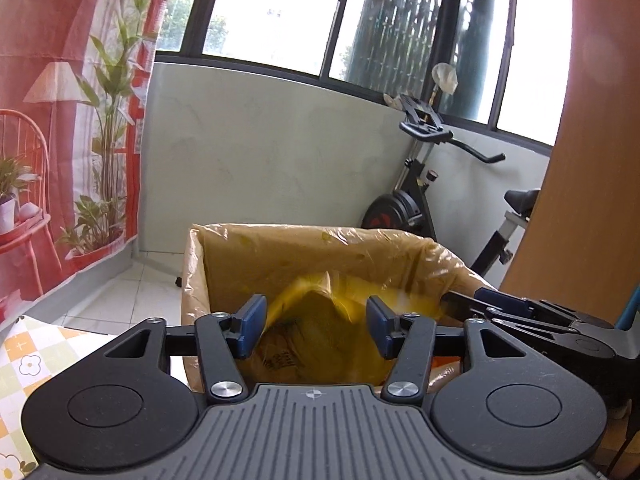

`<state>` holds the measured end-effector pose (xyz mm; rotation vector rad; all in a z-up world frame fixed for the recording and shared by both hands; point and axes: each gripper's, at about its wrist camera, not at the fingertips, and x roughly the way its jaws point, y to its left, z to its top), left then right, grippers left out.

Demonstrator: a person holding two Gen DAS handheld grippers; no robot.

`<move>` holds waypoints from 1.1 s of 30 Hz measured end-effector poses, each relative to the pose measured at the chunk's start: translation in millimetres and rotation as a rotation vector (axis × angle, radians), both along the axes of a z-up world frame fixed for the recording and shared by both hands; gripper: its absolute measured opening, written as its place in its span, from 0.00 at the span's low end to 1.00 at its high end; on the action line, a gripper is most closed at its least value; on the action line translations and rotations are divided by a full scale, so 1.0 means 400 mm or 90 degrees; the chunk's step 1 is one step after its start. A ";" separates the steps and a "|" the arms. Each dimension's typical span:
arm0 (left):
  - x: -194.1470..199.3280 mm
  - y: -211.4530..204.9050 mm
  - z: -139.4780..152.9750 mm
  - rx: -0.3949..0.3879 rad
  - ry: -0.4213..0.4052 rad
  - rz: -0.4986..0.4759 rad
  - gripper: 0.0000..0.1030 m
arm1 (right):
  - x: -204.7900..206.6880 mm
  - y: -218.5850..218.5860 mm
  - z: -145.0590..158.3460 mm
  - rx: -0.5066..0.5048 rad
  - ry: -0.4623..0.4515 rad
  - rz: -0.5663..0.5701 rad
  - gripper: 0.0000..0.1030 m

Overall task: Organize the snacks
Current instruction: 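Open both tools to drop the bags into the box, then grasp the green-and-white bag with the left tool while the right tool reaches toward a green bag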

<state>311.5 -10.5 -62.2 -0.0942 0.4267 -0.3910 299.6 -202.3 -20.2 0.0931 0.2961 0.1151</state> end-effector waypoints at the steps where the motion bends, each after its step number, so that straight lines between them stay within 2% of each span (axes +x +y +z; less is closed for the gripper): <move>1: -0.002 0.002 0.001 0.002 0.000 -0.001 0.68 | -0.003 -0.004 -0.006 0.007 0.006 -0.002 0.54; 2: -0.005 0.002 0.001 0.005 -0.002 -0.002 0.72 | -0.007 -0.010 -0.010 0.015 0.010 -0.004 0.54; 12: -0.035 0.038 0.012 0.012 0.019 0.006 0.72 | -0.096 -0.051 0.002 0.069 0.011 -0.027 0.54; 19: -0.099 0.085 0.008 0.009 0.050 0.002 0.72 | -0.176 -0.065 0.007 0.101 0.016 -0.037 0.54; 27: -0.184 0.141 -0.054 -0.012 0.117 -0.016 0.72 | -0.260 -0.032 -0.018 0.093 0.049 -0.016 0.54; 33: -0.216 0.166 -0.133 -0.033 0.183 -0.013 0.71 | -0.295 -0.003 -0.078 0.101 0.112 0.010 0.54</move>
